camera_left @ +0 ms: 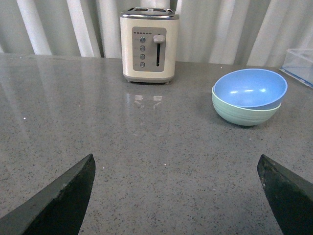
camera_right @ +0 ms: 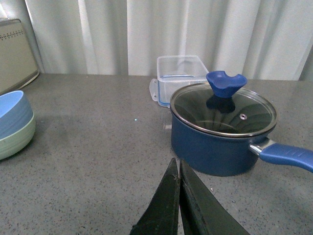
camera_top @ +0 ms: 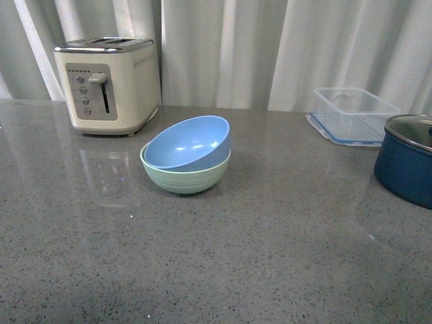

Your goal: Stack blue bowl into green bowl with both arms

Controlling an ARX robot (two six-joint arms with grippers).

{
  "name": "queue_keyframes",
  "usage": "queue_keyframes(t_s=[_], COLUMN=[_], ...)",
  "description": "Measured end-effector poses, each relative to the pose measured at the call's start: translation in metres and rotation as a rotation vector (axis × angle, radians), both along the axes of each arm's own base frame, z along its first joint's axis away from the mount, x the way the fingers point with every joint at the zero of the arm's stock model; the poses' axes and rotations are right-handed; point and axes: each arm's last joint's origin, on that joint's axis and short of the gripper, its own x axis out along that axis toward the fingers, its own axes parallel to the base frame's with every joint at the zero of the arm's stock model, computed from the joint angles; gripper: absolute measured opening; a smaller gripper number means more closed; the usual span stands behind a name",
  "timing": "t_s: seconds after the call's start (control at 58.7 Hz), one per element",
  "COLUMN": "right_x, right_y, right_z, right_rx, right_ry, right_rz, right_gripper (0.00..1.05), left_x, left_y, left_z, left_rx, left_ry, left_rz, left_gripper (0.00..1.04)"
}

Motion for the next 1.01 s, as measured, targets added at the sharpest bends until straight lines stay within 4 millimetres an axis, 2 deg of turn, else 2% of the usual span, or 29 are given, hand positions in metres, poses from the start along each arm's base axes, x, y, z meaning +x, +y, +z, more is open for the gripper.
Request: queue_keyframes(t_s=[0.17,0.443,0.545,1.005], right_x=[-0.012,-0.028,-0.033,-0.048], right_y=[-0.011,-0.011,-0.011,-0.011], right_z=[-0.006,-0.012,-0.021,-0.018], right_rx=[0.001,0.000,0.000,0.000], right_ry=[0.003,-0.001,-0.008,-0.016], right_rz=[-0.006,-0.003,-0.003,-0.002], right_gripper=[0.01,0.01,0.01,0.01], left_x=[0.000,0.000,0.000,0.000], left_y=[0.000,0.000,0.000,0.000], left_z=[0.000,0.000,0.000,0.000], left_rx=[0.000,0.000,0.000,0.000], left_ry=[0.000,0.000,0.000,0.000], left_rz=[0.000,0.000,0.000,0.000], left_gripper=[0.98,0.98,0.98,0.98])
